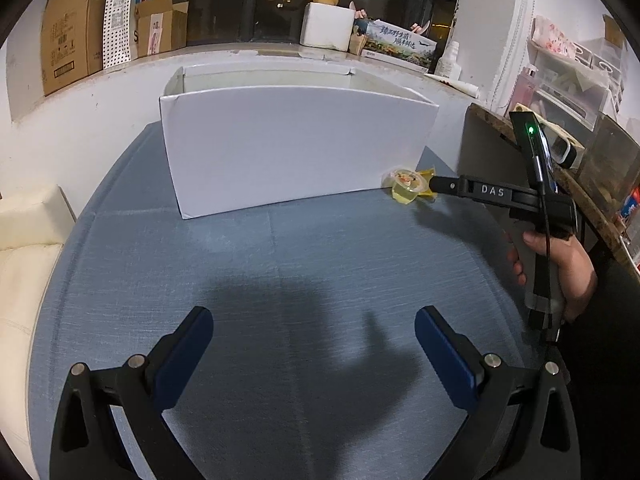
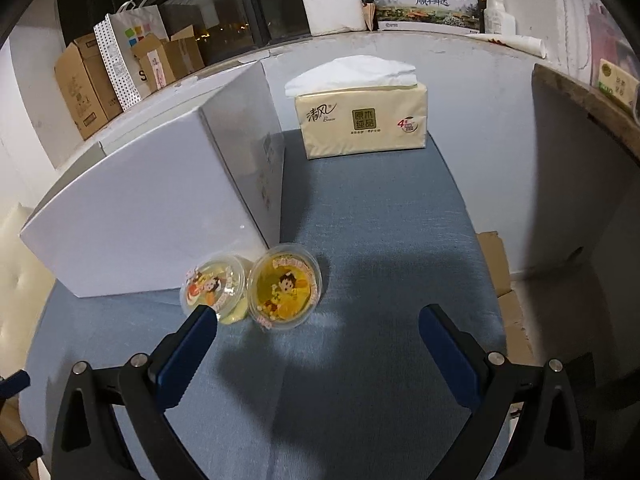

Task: Organize snacks
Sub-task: 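Withdraw both tools from the box toward the remaining jelly cups, then grasp the yellow jelly cup with the right gripper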

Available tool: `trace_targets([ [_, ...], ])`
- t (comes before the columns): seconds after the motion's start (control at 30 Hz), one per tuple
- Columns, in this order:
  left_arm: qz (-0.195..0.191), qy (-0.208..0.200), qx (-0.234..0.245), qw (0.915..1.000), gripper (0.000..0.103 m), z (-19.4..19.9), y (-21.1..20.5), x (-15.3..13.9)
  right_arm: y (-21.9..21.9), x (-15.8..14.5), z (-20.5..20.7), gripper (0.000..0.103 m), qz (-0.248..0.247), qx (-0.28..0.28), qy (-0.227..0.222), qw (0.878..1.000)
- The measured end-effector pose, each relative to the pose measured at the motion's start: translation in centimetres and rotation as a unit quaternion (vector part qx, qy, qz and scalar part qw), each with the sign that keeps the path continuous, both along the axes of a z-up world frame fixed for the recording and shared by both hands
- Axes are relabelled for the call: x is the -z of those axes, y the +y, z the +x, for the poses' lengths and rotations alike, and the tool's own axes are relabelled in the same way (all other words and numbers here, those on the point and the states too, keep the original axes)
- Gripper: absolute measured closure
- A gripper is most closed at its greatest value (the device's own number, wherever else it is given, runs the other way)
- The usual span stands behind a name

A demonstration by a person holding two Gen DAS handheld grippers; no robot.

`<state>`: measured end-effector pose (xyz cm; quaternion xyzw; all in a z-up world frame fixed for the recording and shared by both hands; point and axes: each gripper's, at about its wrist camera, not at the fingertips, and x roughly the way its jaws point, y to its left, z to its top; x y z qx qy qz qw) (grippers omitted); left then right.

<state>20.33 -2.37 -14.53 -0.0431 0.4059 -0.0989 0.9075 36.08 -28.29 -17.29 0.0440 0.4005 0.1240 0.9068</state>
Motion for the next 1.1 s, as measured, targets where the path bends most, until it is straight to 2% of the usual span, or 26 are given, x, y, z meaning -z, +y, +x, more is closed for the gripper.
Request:
trace_targets([
  [0.13, 0.003, 0.002, 0.001, 1.0, 0.0, -0.1, 0.0, 0.2, 0.6, 0.1, 1.6, 0.004, -0.011, -0.024, 0.001, 1.0],
  [0.2, 0.005, 0.001, 0.001, 1.0, 0.0, -0.2, 0.0, 0.2, 0.5, 0.0, 2.1, 0.013, 0.005, -0.036, 0.004, 0.999],
  [0.33, 0.007, 0.005, 0.0, 1.0, 0.0, 0.0, 0.0, 0.4, 0.2, 0.3, 2.9, 0.018, 0.041, -0.051, 0.018, 0.998],
  [0.43, 0.009, 0.006, 0.0, 0.9999, 0.0, -0.1, -0.2, 0.5, -0.7, 0.8, 3.1, 0.034, 0.092, -0.052, 0.026, 0.994],
  [0.47, 0.009, 0.006, 0.001, 0.9999, 0.0, 0.0, -0.2, 0.5, -0.9, 0.8, 3.0, 0.049, 0.106, -0.053, 0.024, 0.993],
  [0.5, 0.009, 0.006, 0.002, 0.9999, 0.0, -0.1, -0.3, 0.6, -1.1, 0.7, 2.8, 0.053, 0.108, -0.047, 0.019, 0.993],
  [0.7, 0.009, 0.007, 0.009, 0.9999, 0.0, 0.1, -1.1, 0.7, -0.4, -0.5, 0.4, 0.057, 0.073, -0.049, -0.026, 0.996],
  [0.77, 0.011, 0.006, 0.014, 0.9998, 0.0, 0.2, -1.5, 0.7, -0.3, -1.0, -0.4, 0.095, 0.055, -0.04, -0.036, 0.997],
  [0.83, 0.013, 0.005, 0.017, 0.9998, 0.0, 0.7, -2.0, 0.8, -0.1, -1.5, -1.3, 0.095, 0.035, -0.035, -0.047, 0.998],
  [0.9, 0.014, 0.009, 0.02, 0.9996, 0.0, 1.4, -2.6, 0.7, 0.1, -1.4, -1.7, 0.094, 0.01, -0.034, -0.038, 0.999],
  [0.93, 0.013, 0.008, 0.021, 0.9997, 0.0, 1.6, -2.9, 0.6, -0.2, -1.6, -2.1, 0.094, 0.012, -0.031, -0.044, 0.998],
  [0.97, 0.009, 0.005, 0.024, 0.9997, 0.0, 1.5, -3.2, 0.5, -0.5, -1.7, -2.2, 0.089, 0.018, -0.028, -0.045, 0.998],
  [1.0, 0.007, 0.002, 0.029, 0.9996, 0.0, 1.3, -3.4, 0.3, -0.9, -1.7, -2.3, 0.076, 0.025, -0.023, -0.04, 0.999],
  [1.03, 0.009, 0.0, 0.032, 0.9994, 0.0, 1.2, -3.7, 0.3, -1.2, -1.5, -2.2, 0.068, 0.03, -0.023, -0.036, 0.999],
  [1.07, 0.013, -0.001, 0.036, 0.9993, 0.0, 0.9, -3.9, 0.3, -1.3, -1.4, -2.2, 0.048, 0.031, -0.024, -0.033, 0.999],
  [1.1, 0.015, 0.0, 0.038, 0.9992, 0.0, 0.8, -4.1, 0.4, -1.4, -1.3, -2.3, 0.034, 0.027, -0.022, -0.033, 0.999],
])
